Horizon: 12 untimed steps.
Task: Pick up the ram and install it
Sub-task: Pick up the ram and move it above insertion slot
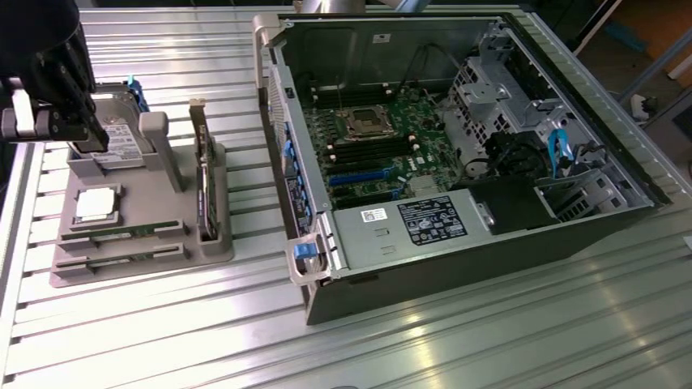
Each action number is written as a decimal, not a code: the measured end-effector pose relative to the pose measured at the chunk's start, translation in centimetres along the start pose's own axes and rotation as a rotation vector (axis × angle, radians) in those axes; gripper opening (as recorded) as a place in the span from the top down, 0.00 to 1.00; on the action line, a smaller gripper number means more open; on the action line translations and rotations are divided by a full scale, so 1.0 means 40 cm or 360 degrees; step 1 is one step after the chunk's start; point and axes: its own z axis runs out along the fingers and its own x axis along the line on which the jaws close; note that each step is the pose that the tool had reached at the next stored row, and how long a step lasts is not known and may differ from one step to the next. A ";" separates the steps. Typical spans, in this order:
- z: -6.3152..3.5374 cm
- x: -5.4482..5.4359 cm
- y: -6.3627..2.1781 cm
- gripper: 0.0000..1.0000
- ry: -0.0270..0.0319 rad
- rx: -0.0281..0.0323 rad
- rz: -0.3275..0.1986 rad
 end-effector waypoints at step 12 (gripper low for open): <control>0.000 0.007 0.009 0.89 0.00002 -0.00013 0.0000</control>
